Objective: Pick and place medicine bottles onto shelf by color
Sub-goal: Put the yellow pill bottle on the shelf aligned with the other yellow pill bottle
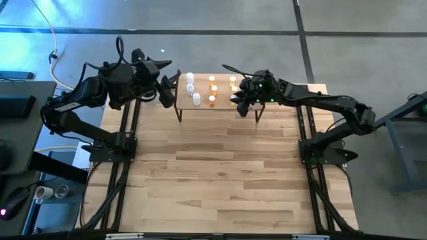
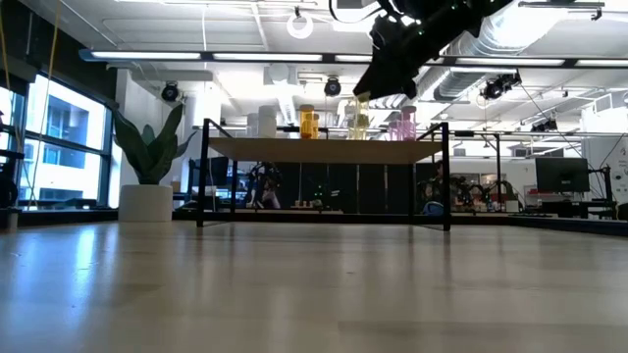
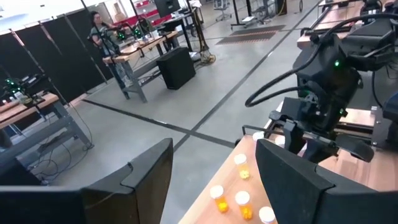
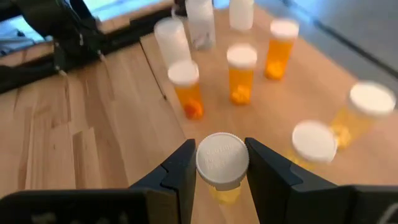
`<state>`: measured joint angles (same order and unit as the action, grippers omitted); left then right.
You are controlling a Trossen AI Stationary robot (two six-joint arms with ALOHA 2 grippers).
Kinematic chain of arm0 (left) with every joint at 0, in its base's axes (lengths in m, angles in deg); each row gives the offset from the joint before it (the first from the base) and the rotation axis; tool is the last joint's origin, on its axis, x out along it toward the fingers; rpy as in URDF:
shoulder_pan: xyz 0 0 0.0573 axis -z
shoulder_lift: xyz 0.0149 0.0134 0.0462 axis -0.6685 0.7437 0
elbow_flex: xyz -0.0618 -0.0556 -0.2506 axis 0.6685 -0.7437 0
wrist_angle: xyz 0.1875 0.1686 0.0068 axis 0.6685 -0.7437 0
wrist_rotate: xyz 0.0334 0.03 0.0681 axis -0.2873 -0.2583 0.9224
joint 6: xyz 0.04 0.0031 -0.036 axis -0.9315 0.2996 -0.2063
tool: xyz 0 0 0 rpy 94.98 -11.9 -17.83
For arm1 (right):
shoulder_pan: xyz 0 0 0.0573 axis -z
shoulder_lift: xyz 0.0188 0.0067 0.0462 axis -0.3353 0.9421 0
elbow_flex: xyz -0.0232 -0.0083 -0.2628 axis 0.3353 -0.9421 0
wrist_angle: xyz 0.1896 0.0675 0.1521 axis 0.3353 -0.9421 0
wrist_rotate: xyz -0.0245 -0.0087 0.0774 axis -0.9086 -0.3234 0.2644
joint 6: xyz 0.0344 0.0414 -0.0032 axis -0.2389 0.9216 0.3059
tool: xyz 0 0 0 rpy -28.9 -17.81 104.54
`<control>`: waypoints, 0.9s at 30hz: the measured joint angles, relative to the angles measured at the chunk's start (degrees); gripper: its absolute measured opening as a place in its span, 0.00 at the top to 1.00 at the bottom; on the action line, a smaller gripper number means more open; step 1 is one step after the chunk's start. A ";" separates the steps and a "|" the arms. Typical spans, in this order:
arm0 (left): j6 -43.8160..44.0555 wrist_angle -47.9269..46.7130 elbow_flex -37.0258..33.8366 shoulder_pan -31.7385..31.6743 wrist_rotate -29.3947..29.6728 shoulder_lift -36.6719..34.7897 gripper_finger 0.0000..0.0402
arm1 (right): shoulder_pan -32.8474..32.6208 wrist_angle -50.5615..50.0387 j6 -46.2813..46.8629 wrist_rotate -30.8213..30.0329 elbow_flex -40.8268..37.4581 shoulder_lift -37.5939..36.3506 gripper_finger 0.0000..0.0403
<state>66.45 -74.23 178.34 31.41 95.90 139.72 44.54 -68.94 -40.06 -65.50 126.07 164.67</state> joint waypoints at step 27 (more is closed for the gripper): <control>-0.15 0.02 0.00 0.02 -0.04 0.00 0.45 | -1.48 -0.04 -3.79 -4.55 0.00 3.67 0.73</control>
<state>66.30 -74.21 178.34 31.43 95.86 139.72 43.06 -68.97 -43.85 -70.05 126.07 168.34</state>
